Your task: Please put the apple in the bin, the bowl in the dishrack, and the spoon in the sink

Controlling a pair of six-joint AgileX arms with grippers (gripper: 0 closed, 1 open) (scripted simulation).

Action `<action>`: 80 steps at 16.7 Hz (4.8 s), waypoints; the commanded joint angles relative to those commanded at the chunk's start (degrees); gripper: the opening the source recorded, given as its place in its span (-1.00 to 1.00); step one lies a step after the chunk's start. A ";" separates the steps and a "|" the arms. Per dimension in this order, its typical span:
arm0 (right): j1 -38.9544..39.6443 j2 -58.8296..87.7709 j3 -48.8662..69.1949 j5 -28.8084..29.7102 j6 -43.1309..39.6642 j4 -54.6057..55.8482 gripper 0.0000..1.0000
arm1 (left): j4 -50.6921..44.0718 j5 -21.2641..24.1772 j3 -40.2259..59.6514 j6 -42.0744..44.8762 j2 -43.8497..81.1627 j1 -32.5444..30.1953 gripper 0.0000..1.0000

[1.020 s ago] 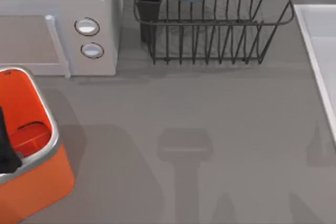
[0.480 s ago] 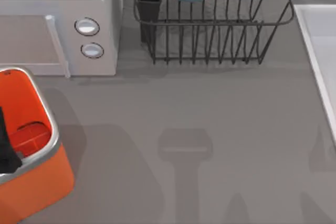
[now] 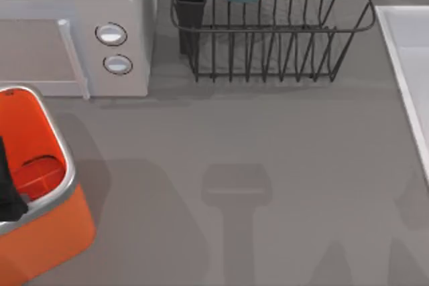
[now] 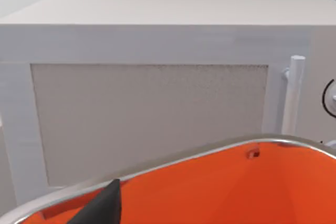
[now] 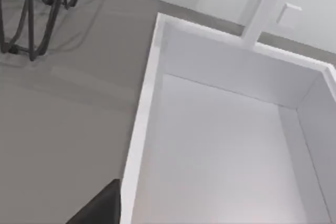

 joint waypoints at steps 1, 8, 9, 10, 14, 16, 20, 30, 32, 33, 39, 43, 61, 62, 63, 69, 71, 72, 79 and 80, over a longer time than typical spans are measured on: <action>-0.53 3.52 2.21 -0.03 -4.84 -2.62 1.00 | 0.00 0.00 0.00 0.00 0.00 0.00 1.00; -5.11 31.94 19.50 0.37 -45.55 -23.89 1.00 | 0.00 0.00 0.00 0.00 0.00 0.00 1.00; -5.78 35.99 21.96 0.47 -50.86 -26.94 1.00 | 0.00 0.00 0.00 0.00 0.00 0.00 1.00; -6.45 39.92 24.37 0.57 -55.92 -29.90 1.00 | 0.00 0.00 0.00 0.00 0.00 0.00 1.00; -8.84 53.75 33.20 0.71 -74.29 -40.21 1.00 | 0.00 0.00 0.00 0.00 0.00 0.00 1.00; -9.80 59.11 36.86 0.61 -81.80 -44.19 1.00 | 0.00 0.00 0.00 0.00 0.00 0.00 1.00; -11.03 65.96 41.75 0.26 -91.26 -49.23 1.00 | 0.00 0.00 0.00 0.00 0.00 0.00 1.00; -11.03 68.13 41.15 0.17 -92.81 -47.82 1.00 | 0.00 0.00 0.00 0.00 0.00 0.00 1.00; -11.02 70.20 38.81 0.16 -92.72 -43.41 1.00 | 0.00 0.00 0.00 0.00 0.00 0.00 1.00; -11.00 71.56 37.29 0.16 -92.66 -40.35 1.00 | 0.00 0.00 0.00 0.00 0.00 0.00 1.00; -10.91 79.08 28.97 0.16 -92.48 -24.38 1.00 | 0.00 0.00 0.00 0.00 0.00 0.00 1.00; -10.91 79.66 28.32 0.16 -92.47 -23.32 1.00 | 0.00 0.00 0.00 0.00 0.00 0.00 1.00; -10.91 79.66 28.32 0.16 -92.47 -23.32 -1.00 | 0.00 0.00 0.00 0.00 0.00 0.00 1.00; -10.91 79.66 28.32 0.16 -92.47 -23.32 -1.00 | 0.00 0.00 0.00 0.00 0.00 0.00 1.00; -10.91 79.66 28.32 0.16 -92.47 -23.32 -1.00 | 0.00 0.00 0.00 0.00 0.00 0.00 1.00; -10.64 74.81 32.07 1.83 -90.30 -31.25 -1.00 | 0.00 0.00 0.00 0.00 0.00 0.00 1.00; -10.69 73.40 34.81 1.81 -90.61 -35.74 -1.00 | 0.00 0.00 0.00 0.00 0.00 0.00 1.00; -10.71 72.48 36.44 1.80 -90.71 -38.84 -1.00 | 0.00 0.00 0.00 0.00 0.00 0.00 1.00; -10.80 65.72 46.35 1.85 -90.46 -54.81 -1.00 | 0.00 0.00 0.00 0.00 0.00 0.00 1.00; -10.79 65.66 46.42 1.85 -90.46 -54.89 -1.00 | 0.00 0.00 0.00 0.00 0.00 0.00 1.00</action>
